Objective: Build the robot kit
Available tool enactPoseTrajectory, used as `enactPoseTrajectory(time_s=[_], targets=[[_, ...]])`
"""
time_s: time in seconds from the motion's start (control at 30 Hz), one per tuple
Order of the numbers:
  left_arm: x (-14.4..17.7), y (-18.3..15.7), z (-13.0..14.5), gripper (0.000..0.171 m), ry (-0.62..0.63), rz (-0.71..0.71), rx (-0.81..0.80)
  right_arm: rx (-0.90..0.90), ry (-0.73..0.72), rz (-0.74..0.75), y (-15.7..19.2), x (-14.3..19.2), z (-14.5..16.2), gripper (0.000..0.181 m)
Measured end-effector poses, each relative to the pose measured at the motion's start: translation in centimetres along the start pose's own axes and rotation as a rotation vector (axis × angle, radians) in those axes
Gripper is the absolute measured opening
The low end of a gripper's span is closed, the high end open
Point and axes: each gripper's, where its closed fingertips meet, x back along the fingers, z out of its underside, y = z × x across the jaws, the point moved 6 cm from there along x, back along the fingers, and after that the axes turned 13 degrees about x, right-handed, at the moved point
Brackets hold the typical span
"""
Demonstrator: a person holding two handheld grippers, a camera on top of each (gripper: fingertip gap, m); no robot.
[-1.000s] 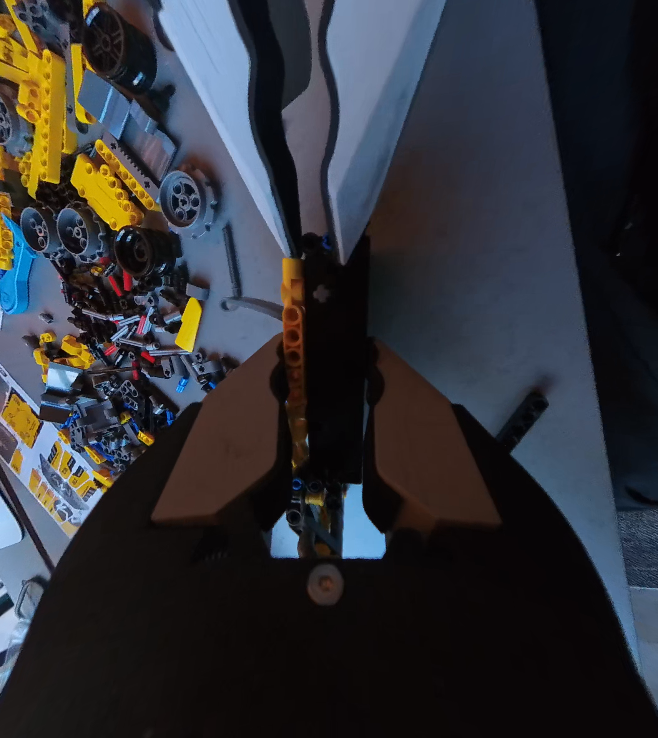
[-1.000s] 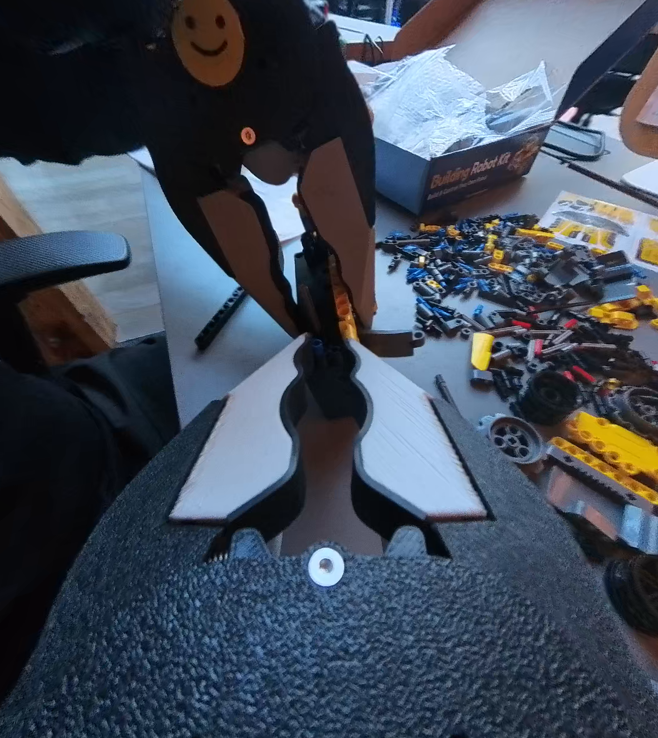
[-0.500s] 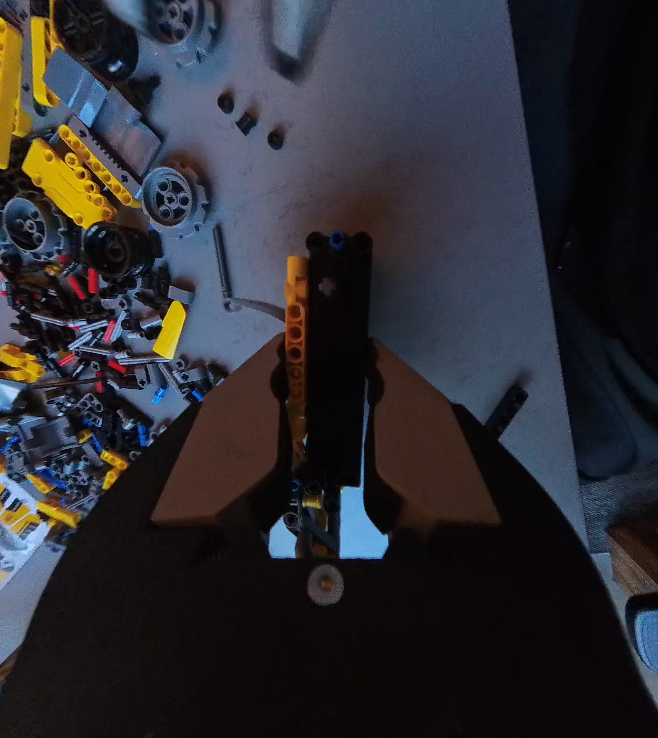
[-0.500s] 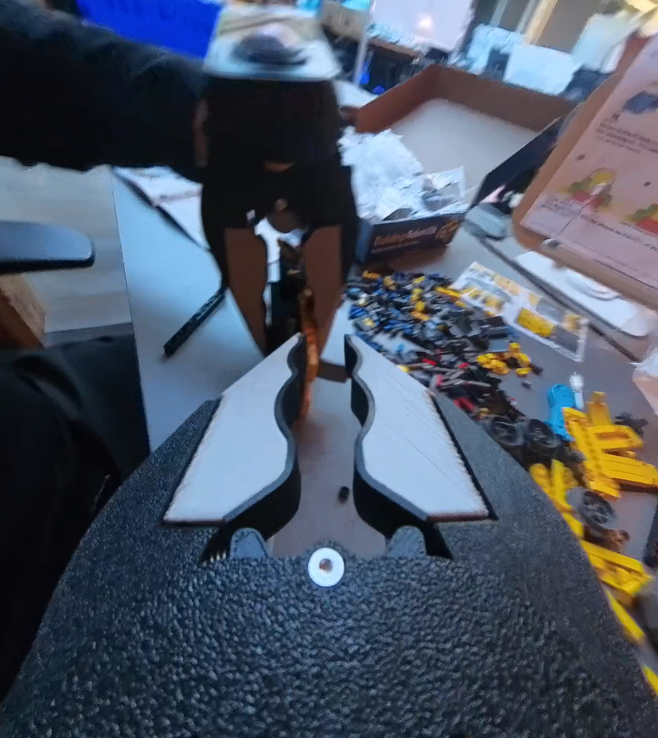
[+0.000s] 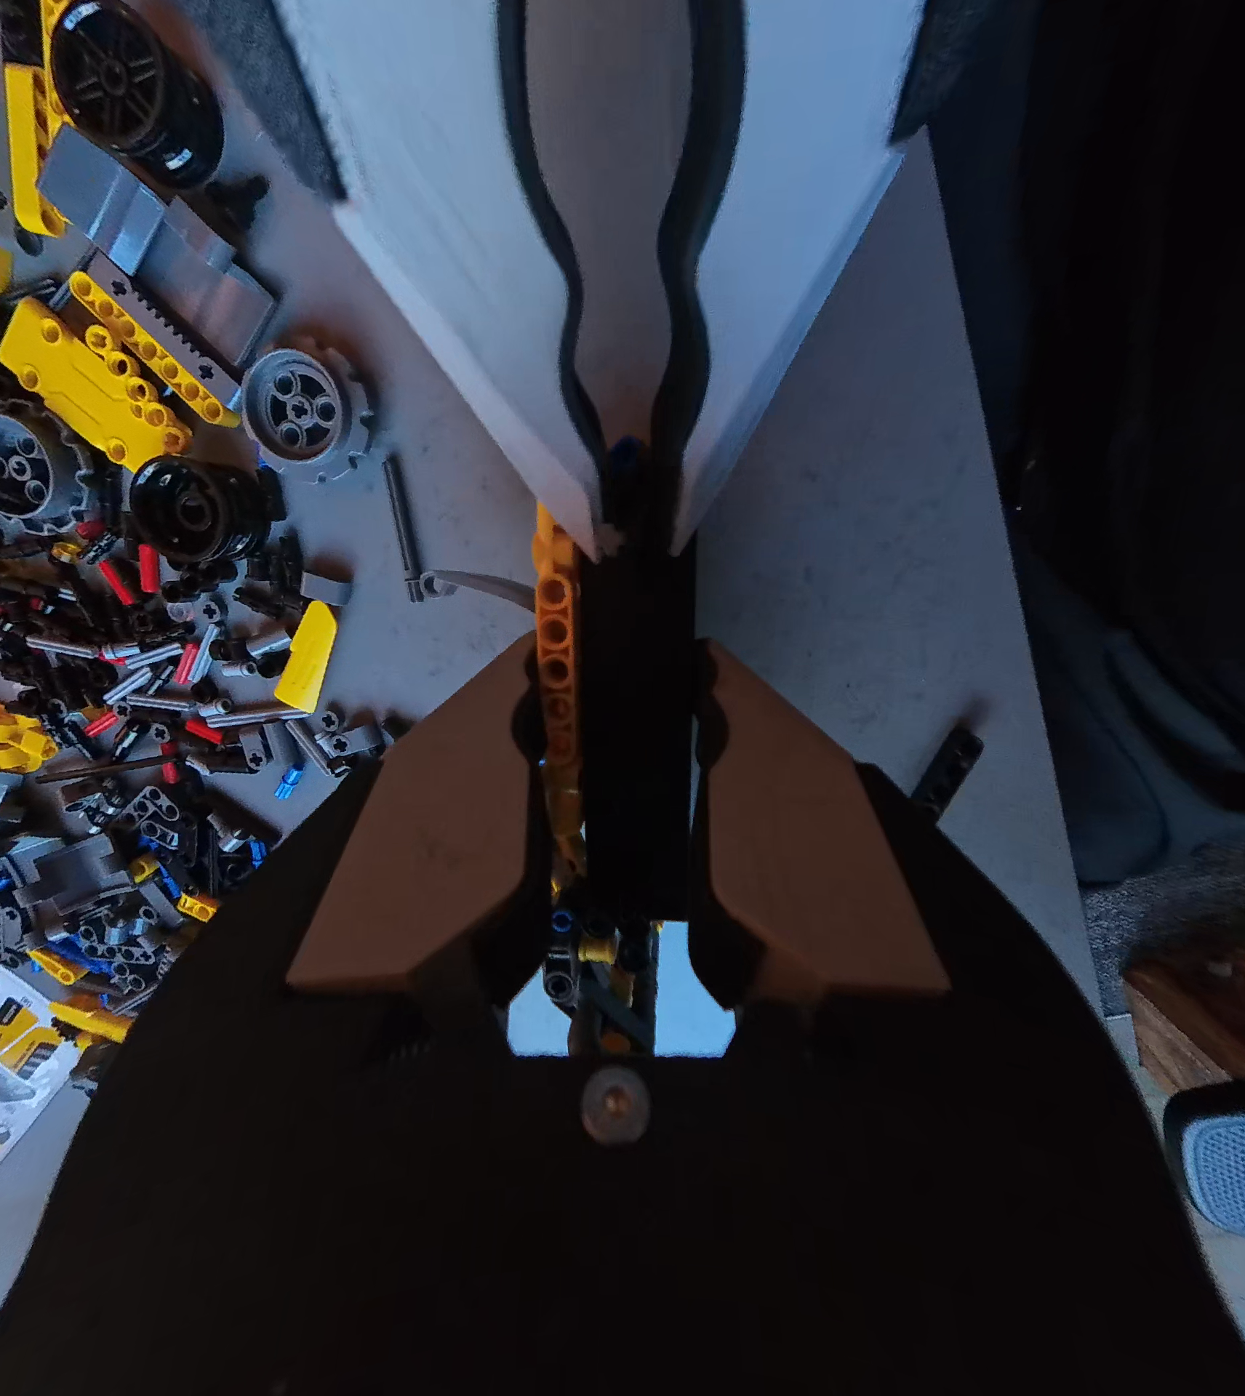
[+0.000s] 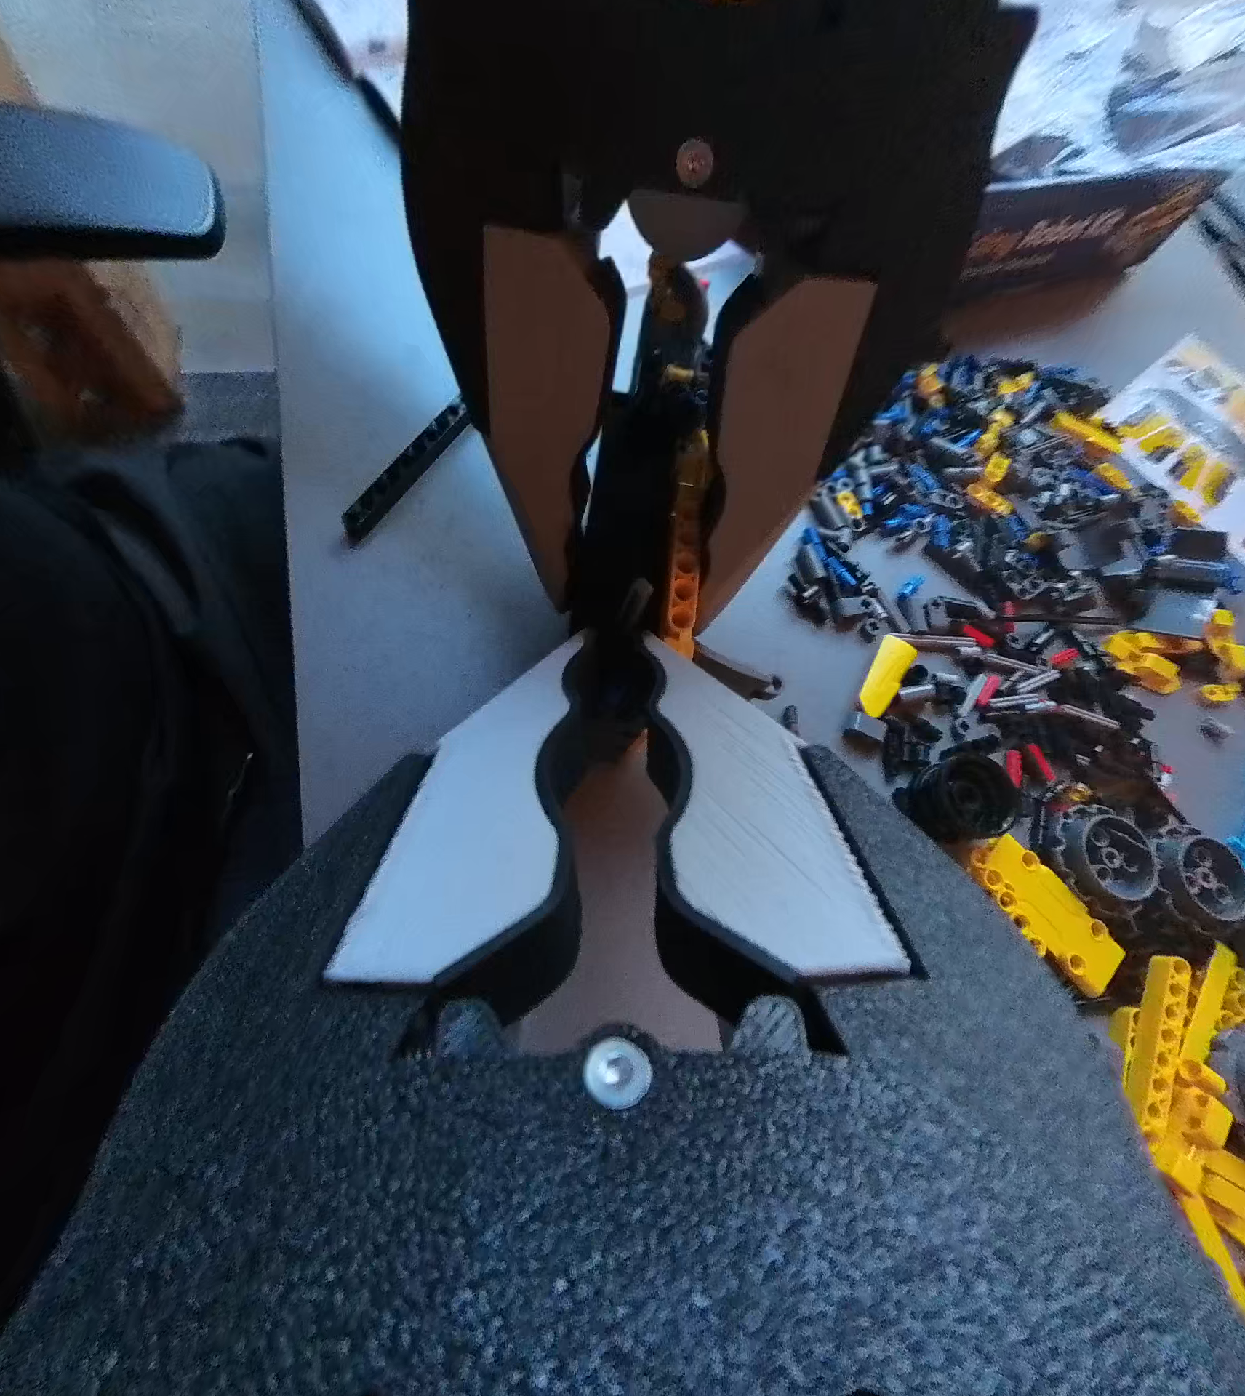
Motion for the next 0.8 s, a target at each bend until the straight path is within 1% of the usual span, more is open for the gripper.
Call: enactPoseTrajectory(time_s=[0.13, 0.17, 0.27, 0.3, 0.4, 0.43, 0.47, 0.5, 0.53, 0.8], targets=[[-0.1, 0.0, 0.0, 0.035, 0.005, -0.012, 0.01, -0.05, 0.051, -0.118, -0.4, -0.3, -0.2, 0.008], [-0.1, -0.1, 0.0, 0.035, 0.004, -0.022, 0.012, -0.046, 0.057, -0.109, -0.5, -0.3, -0.1, 0.007], [-0.1, -0.3, 0.3, 0.035, 0.006, -0.079, -0.004, 0.026, 0.039, -0.006, 0.1, -0.4, -0.4, 0.004], [-0.1, -0.5, 0.3, 0.035, -0.001, -0.089, -0.007, 0.01, 0.019, 0.004, 0.2, -0.2, -0.4, 0.003], [-0.1, -0.6, 0.3, 0.034, -0.042, -0.088, 0.009, -0.081, -0.102, 0.045, 0.3, 0.0, 0.0, 0.002], [-0.1, -0.6, 0.3, 0.034, -0.046, -0.091, 0.012, -0.117, -0.145, 0.056, 0.3, 0.1, 0.2, 0.005], [0.0, -0.5, 0.3, 0.034, -0.045, -0.093, 0.016, -0.153, -0.186, 0.067, 0.2, 0.1, 0.3, 0.001], [0.0, -0.4, 0.3, 0.034, -0.047, -0.094, 0.024, -0.184, -0.221, 0.077, 0.2, 0.1, 0.4, 0.004], [0.1, -0.4, 0.3, 0.034, -0.05, -0.095, 0.031, -0.205, -0.251, 0.088, 0.1, 0.1, 0.5, 0.003], [0.5, 0.0, 0.1, 0.035, -0.092, -0.084, 0.061, -0.311, -0.423, 0.115, -0.4, 0.6, 0.6, 0.0]])
